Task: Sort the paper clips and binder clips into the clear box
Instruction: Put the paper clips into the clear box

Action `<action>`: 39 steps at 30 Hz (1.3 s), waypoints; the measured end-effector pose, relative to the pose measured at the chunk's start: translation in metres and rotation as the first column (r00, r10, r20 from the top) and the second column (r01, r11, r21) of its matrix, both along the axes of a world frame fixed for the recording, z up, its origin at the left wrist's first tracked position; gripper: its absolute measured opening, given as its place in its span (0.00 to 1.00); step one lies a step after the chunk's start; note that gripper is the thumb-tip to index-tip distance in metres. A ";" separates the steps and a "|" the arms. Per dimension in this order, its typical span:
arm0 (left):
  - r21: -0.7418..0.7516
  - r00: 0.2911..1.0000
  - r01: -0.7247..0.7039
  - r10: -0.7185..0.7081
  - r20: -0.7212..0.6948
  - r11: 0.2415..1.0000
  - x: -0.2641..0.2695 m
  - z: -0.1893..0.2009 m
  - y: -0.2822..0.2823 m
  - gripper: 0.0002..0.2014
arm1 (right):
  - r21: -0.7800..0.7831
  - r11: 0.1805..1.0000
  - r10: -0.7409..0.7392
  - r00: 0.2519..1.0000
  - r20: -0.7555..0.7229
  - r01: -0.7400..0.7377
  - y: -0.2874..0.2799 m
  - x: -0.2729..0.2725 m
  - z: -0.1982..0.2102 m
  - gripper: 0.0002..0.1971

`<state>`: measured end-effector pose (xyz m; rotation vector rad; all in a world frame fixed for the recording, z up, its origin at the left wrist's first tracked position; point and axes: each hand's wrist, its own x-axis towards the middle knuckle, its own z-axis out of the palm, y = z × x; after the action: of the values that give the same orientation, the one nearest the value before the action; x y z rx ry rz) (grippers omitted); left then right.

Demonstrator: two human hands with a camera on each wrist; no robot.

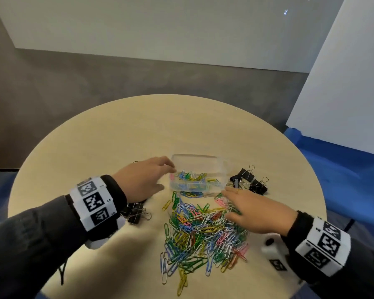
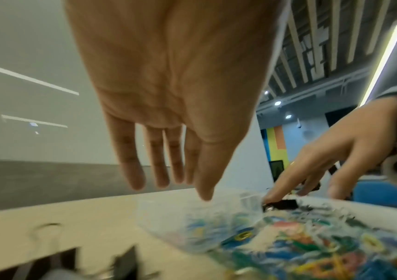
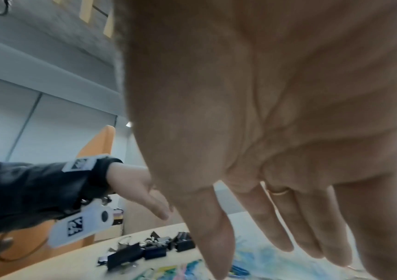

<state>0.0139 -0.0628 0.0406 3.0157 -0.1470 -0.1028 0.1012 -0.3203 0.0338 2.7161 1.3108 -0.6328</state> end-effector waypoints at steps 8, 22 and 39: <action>-0.064 0.955 0.109 -0.123 -0.271 0.992 0.013 -0.024 -0.050 0.34 | -0.050 0.998 0.032 0.990 -0.141 -0.040 -0.003 -0.015 -0.022 0.39; -0.175 0.960 0.121 -0.160 -0.228 0.977 -0.026 -0.013 -0.057 0.36 | -0.039 0.990 -0.137 0.988 -0.073 0.135 -0.030 -0.013 -0.013 0.37; -0.095 0.936 0.289 -0.302 -0.180 0.953 -0.043 -0.033 -0.062 0.46 | 0.073 0.993 0.086 0.995 0.046 -0.089 -0.020 -0.034 -0.012 0.47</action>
<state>-0.0295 -0.1250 0.0076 2.8727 -0.5725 -0.4065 0.0671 -0.3406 0.0219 2.6953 1.4623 -0.5247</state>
